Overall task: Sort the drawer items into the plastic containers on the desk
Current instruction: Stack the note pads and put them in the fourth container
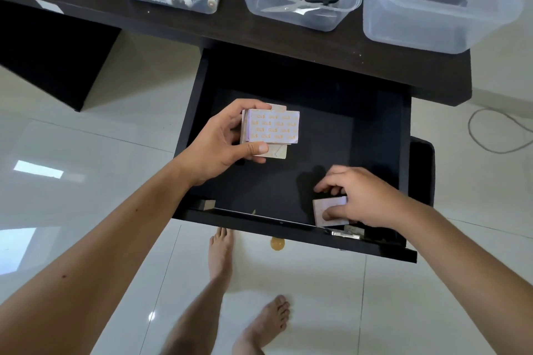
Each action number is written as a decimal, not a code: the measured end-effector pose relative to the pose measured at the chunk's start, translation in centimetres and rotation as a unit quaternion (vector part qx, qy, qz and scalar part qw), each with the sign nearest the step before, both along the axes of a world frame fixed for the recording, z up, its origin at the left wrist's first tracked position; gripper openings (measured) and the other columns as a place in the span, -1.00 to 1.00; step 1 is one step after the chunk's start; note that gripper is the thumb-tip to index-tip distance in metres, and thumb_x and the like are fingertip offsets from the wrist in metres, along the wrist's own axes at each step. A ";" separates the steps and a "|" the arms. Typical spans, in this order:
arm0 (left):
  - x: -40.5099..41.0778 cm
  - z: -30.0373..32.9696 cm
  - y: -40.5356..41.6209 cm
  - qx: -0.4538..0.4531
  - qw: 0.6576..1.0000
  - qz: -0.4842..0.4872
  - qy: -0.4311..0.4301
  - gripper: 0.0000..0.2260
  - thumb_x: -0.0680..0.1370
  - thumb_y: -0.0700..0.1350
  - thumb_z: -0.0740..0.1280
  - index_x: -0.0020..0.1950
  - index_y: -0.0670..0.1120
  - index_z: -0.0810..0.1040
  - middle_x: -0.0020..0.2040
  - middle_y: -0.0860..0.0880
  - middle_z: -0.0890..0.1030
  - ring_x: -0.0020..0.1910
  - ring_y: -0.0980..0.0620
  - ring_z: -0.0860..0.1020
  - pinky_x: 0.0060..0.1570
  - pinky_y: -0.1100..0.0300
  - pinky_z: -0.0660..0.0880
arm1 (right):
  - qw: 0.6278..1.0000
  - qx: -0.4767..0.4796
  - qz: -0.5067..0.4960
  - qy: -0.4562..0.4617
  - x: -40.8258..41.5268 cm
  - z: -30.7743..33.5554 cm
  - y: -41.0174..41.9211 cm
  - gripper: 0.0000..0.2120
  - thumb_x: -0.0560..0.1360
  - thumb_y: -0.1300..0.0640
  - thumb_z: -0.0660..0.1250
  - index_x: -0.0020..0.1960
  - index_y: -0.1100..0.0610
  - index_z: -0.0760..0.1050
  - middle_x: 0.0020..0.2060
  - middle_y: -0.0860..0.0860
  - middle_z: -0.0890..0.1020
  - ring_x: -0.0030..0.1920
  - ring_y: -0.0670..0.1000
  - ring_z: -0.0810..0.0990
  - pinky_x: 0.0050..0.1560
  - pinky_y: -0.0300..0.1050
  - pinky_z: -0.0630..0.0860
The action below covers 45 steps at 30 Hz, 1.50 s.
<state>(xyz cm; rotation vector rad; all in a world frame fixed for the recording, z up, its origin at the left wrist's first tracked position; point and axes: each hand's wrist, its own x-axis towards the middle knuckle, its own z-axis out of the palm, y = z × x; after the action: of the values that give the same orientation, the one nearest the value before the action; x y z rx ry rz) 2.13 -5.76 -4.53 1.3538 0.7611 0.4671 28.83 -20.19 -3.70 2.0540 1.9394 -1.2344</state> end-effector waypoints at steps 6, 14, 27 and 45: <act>0.0 -0.1 0.0 -0.008 1.000 0.006 -0.007 -0.44 0.53 -0.38 0.47 0.43 0.02 0.44 0.37 -0.08 0.58 0.34 -0.12 0.62 0.05 -0.16 0.70 | 0.998 -0.006 0.016 -0.057 0.2 -0.6 -0.1 -0.70 0.50 0.04 0.57 0.22 -0.13 0.68 0.08 -0.16 0.61 0.15 -0.12 0.41 0.16 -0.16 0.41; -0.2 -0.3 0.0 -0.007 1.000 -0.005 -0.002 -0.43 0.53 -0.39 0.47 0.45 -0.01 0.43 0.36 -0.06 0.59 0.35 -0.11 0.62 0.05 -0.13 0.71 | 0.998 -0.025 -0.011 0.054 0.0 0.8 0.3 -0.83 0.51 0.07 0.52 -0.04 -0.19 0.61 -0.08 -0.19 0.66 -0.02 -0.15 0.62 0.09 0.03 0.63; 0.0 -0.2 -0.1 -0.025 0.999 -0.027 -0.030 -0.45 0.53 -0.42 0.47 0.45 -0.07 0.44 0.34 -0.05 0.57 0.30 -0.12 0.63 0.00 -0.06 0.71 | 0.935 0.156 -0.159 0.275 -2.1 5.7 5.5 -0.70 0.62 0.21 0.44 0.21 -0.16 0.64 0.08 -0.09 0.68 0.00 -0.02 0.71 0.11 0.01 0.69; 0.8 4.8 -0.7 -0.055 0.993 -0.018 -0.099 -0.46 0.55 -0.33 0.45 0.48 -0.02 0.42 0.35 -0.20 0.54 0.28 -0.28 0.61 0.05 -0.16 0.68 | 0.906 0.275 -0.258 0.191 -4.6 8.8 6.6 -0.71 0.46 -0.05 0.61 0.16 -0.13 0.68 0.08 -0.17 0.62 0.07 -0.09 0.67 0.03 -0.12 0.65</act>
<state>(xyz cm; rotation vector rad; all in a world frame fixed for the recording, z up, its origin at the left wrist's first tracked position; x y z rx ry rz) 2.92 -6.50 0.23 1.1969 0.5893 0.5164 24.23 -13.59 5.11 2.9574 2.1780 -1.3739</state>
